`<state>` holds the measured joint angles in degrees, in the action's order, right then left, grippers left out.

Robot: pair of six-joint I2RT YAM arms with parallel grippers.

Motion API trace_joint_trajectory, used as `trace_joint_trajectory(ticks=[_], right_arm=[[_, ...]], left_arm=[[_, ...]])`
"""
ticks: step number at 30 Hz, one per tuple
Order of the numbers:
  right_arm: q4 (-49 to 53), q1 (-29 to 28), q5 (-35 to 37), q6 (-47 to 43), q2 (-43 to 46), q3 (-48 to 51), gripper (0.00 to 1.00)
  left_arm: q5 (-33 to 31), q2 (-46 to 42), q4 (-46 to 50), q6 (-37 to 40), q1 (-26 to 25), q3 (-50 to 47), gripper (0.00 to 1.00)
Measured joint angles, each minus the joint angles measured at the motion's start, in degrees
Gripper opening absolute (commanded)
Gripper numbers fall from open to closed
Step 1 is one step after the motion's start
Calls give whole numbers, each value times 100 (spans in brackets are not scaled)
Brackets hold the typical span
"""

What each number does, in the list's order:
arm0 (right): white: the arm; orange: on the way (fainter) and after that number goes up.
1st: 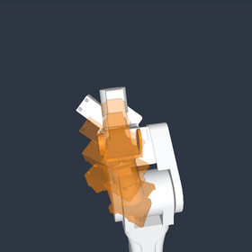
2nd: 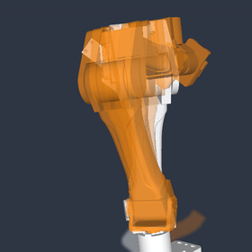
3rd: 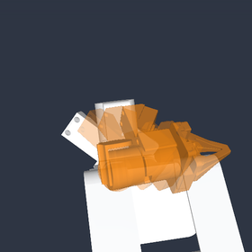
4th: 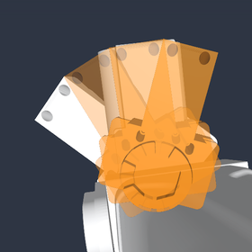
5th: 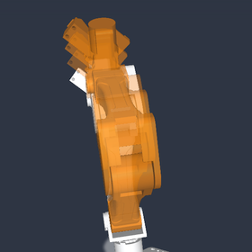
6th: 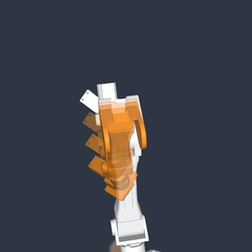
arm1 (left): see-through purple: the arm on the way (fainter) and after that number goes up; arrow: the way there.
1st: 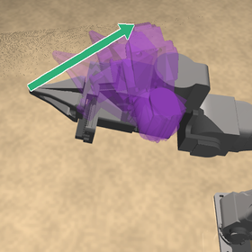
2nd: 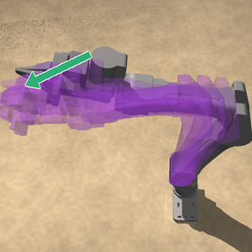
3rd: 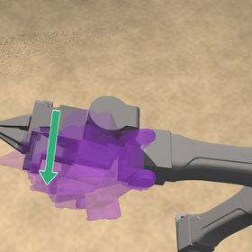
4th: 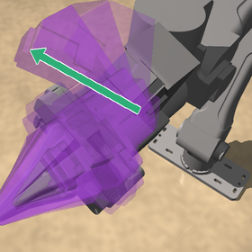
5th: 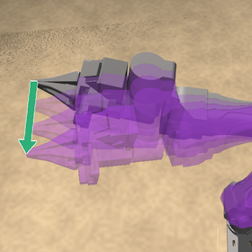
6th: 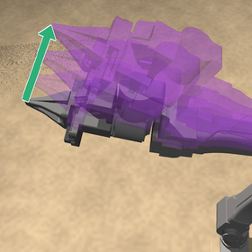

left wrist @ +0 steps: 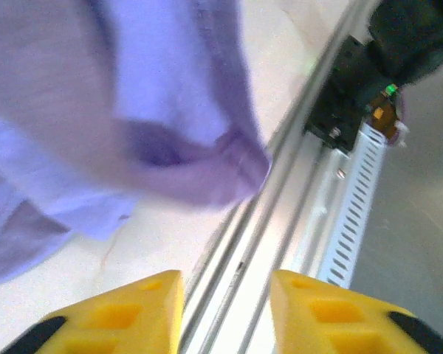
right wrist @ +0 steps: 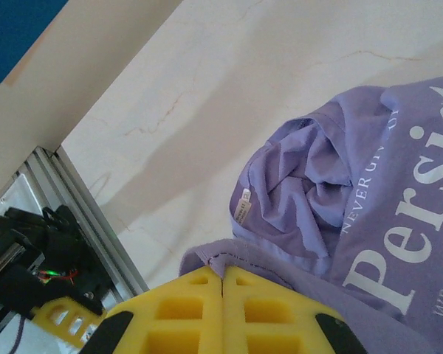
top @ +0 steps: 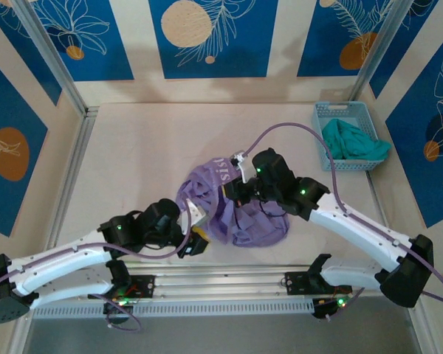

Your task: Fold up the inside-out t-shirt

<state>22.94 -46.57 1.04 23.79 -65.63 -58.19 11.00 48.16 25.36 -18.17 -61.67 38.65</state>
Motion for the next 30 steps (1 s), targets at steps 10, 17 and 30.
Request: trace_joint_trajectory(ticks=[10,17,30], right_arm=[[-243,-83,57,481,-433,-282,0],[-258,-83,216,774,-713,-544,0],[-282,-79,264,929,-785,-555,0]], left_arm=[[-859,-129,-393,-933,-247,-509,57],[-1515,1152,-1226,-1226,-1001,-413,62],[-2815,2079,-2090,-1840,-1231,37,70]])
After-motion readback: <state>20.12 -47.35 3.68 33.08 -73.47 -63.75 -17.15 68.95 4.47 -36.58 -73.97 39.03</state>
